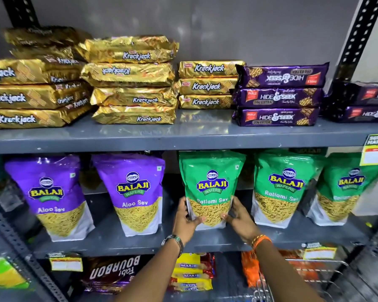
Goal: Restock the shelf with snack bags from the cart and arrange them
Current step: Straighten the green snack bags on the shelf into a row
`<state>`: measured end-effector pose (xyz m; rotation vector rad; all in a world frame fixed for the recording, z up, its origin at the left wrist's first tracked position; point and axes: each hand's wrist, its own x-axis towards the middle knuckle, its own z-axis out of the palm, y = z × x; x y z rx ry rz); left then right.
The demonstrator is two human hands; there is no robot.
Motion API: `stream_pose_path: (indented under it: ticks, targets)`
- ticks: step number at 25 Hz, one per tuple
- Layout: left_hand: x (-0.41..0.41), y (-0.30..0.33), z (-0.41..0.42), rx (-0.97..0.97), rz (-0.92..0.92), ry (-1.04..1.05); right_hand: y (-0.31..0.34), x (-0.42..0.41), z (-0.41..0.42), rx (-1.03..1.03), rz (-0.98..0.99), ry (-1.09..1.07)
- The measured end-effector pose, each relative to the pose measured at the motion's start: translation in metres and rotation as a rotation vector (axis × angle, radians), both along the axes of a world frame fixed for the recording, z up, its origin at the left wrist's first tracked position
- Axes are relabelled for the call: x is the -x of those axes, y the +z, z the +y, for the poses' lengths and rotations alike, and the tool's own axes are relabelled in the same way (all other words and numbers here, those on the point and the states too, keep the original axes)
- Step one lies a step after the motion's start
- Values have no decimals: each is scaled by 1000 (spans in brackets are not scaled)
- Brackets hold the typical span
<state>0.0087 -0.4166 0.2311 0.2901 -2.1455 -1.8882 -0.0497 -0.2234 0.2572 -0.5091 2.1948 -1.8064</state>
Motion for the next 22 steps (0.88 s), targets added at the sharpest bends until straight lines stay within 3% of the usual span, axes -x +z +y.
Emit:
stream_pose_path:
  ticks: [18,20,22]
  targets:
    - [-11,0,0,-6,-3,1,4,0,-1,84,-45,29]
    - [-22,6,12,-75,-8,123,6,-3,10,175,-72,-32]
    - [-45,13,37,-126,14,339,6,-9,32,333,-52,-239]
